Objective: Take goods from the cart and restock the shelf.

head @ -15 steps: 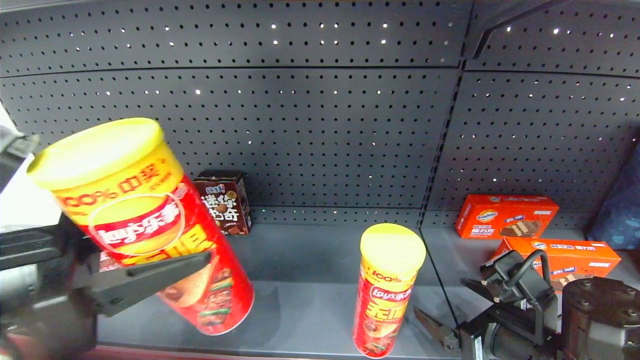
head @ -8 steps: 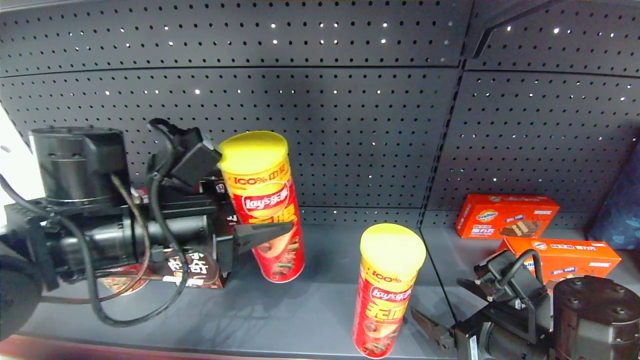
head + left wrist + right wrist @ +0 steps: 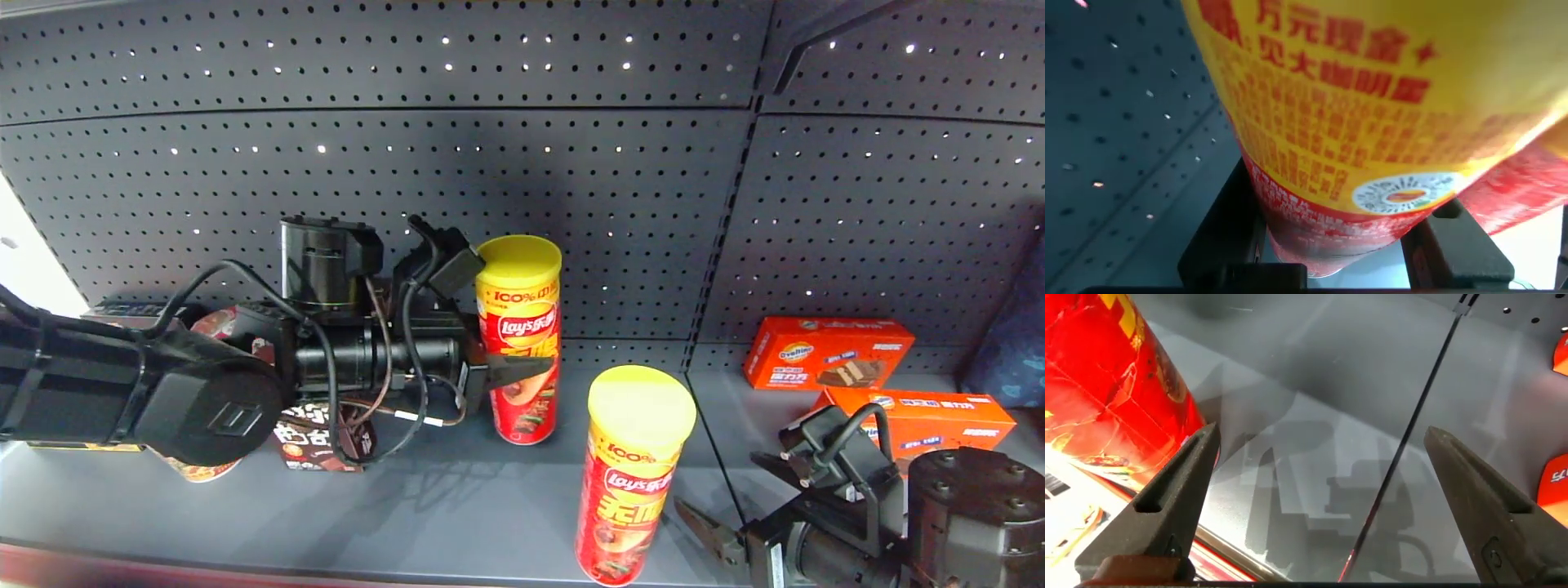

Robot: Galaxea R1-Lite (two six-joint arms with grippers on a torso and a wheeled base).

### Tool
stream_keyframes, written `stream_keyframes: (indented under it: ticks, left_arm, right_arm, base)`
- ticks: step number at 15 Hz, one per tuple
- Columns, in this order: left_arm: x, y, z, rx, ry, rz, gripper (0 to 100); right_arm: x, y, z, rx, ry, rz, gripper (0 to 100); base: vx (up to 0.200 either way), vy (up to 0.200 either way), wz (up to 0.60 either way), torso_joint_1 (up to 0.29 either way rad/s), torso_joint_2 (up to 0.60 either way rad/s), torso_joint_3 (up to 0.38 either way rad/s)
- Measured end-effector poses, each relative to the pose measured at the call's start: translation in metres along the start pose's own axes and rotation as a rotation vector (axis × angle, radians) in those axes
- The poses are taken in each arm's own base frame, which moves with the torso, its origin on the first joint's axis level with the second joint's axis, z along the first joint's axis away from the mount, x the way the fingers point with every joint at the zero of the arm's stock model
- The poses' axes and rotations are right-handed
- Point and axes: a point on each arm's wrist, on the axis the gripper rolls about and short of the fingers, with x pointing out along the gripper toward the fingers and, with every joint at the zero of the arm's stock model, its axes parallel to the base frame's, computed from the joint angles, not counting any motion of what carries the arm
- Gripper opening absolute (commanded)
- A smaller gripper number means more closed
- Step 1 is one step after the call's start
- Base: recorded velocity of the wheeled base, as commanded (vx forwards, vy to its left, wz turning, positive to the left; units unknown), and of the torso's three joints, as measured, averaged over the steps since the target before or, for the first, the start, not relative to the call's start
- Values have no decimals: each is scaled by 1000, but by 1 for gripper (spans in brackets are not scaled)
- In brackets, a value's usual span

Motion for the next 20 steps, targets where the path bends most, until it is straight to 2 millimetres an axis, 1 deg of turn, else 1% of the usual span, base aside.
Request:
stream_keyframes:
  ticks: [2,5,9,13,16,20]
  left_arm:
    - [9,5,-5,-8,11,-9,0]
    - [28,17,-7,-3,4,-20,0]
    - [51,28,-13,-4,8,-31,0]
    - [69,39,-17,1,2,-33,0]
    - [79,45,-22,-3,6,-34,0]
    - [86,52,-28,-9,10,-28,0]
  right_arm:
    - [0,0,0,0,-1,-1,100]
    - [0,0,0,1,-2,-2,100]
    - [0,0,1,2,-4,-2,100]
    - [1,0,2,2,-7,-2,100]
    - [1,0,2,4,-9,-2,100]
    - [1,-2,1,5,-3,3,100]
  base:
    - [0,0,0,0,0,0]
    - [0,0,0,0,0,0]
    - [0,0,0,0,0,0]
    - [0,0,0,0,0,0]
    - [0,0,0,0,0,0]
    - [0,0,0,0,0,0]
